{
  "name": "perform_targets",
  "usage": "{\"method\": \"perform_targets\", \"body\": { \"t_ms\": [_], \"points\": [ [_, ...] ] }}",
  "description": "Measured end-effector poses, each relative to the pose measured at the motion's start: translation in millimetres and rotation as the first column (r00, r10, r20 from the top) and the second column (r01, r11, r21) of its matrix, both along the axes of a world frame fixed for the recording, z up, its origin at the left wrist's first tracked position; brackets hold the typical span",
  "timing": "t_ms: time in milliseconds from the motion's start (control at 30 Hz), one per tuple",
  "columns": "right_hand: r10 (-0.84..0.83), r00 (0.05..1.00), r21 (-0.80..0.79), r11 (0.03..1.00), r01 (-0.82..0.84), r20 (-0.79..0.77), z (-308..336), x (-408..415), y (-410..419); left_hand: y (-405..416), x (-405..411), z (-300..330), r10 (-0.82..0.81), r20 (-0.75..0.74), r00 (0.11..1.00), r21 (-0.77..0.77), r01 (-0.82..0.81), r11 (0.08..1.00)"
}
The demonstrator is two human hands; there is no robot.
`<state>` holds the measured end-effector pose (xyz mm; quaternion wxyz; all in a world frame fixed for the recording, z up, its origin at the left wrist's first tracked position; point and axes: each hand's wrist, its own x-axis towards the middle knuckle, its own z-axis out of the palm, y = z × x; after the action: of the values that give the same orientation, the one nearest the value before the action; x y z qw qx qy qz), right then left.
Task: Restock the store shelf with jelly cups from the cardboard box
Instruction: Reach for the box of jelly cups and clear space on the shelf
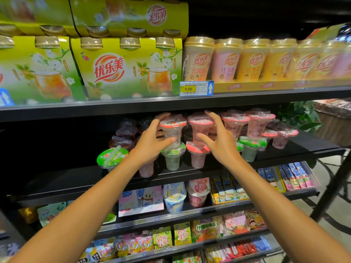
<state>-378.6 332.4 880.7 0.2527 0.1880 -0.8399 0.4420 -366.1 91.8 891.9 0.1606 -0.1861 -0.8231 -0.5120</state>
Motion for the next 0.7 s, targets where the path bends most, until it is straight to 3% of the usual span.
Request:
{"method": "perform_targets", "body": {
  "t_ms": [233,367,600,700],
  "points": [
    [0.079,0.996,-0.056,0.996,-0.076,0.052,-3,17,0,-14,16,3,0.012,-0.047,0.999,-0.142,-0.019,0.990],
    [0.032,0.999,-0.044,0.999,-0.031,0.028,-15,51,7,-32,43,4,0.062,-0.124,0.990,-0.285,-0.096,0.954],
    [0.034,0.996,0.158,0.987,-0.022,-0.076,-39,86,16,-43,91,-7,0.110,-0.305,0.946,-0.507,-0.259,0.822],
    [0.090,0.993,0.241,0.968,-0.070,-0.073,-66,101,12,-42,119,-32,0.056,-0.376,0.925,-0.606,-0.291,0.740]
  ]
}}
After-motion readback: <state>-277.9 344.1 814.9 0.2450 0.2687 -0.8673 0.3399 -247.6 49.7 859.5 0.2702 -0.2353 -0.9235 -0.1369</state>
